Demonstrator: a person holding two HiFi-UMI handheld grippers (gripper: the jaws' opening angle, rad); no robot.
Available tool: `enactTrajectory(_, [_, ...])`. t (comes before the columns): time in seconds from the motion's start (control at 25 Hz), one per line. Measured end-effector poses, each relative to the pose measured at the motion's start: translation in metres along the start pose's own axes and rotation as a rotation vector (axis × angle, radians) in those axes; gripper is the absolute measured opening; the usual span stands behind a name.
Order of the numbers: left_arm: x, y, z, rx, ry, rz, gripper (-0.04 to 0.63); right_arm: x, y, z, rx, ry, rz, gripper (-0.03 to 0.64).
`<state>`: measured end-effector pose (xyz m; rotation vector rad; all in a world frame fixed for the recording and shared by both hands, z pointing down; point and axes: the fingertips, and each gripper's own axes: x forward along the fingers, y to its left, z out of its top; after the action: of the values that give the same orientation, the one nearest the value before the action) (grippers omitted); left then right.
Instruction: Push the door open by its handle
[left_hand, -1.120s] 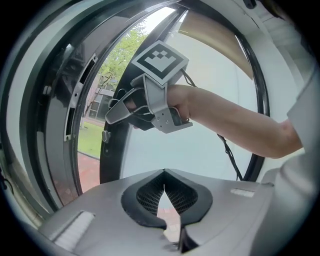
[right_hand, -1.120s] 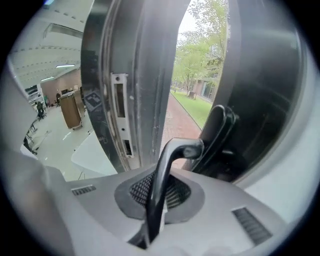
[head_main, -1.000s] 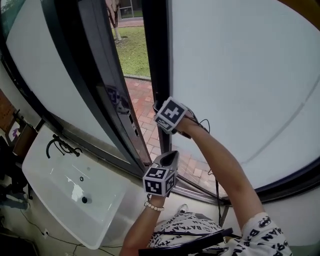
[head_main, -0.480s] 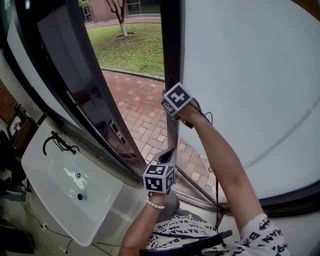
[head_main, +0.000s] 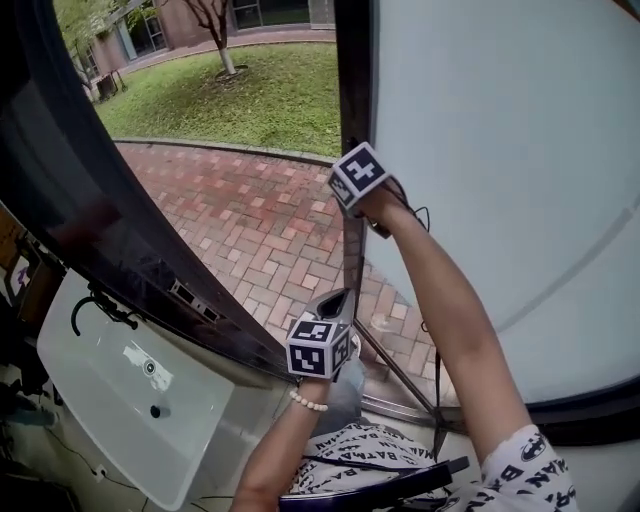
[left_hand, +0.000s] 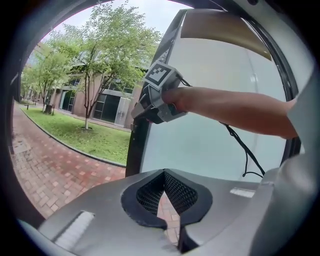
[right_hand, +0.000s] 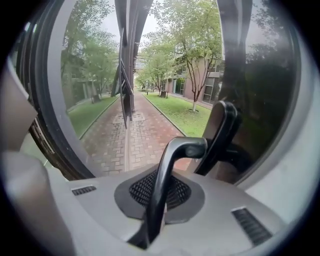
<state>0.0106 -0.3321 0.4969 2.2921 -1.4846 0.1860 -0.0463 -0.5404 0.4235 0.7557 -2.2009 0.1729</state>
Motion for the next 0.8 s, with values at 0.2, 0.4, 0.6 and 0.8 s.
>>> enactTrajectory(0.2, [0.048,0.004,0.006,0.021,0.000,-0.068,-0.009,0.006,-0.037,-0.007,0.040,0.011,-0.045,0.009])
enactTrajectory(0.4, [0.131,-0.005,0.015,0.035,0.024,-0.130,-0.009,0.001,-0.112,-0.029,0.084,0.019,-0.116,0.009])
enactTrajectory(0.6, [0.189,0.009,0.032,0.058,0.031,-0.142,-0.009,0.003,-0.174,-0.048,0.178,0.011,-0.152,0.009])
enactTrajectory(0.8, [0.228,0.023,0.046,0.052,0.041,-0.168,-0.009,-0.010,-0.232,-0.069,0.227,0.016,-0.218,0.009])
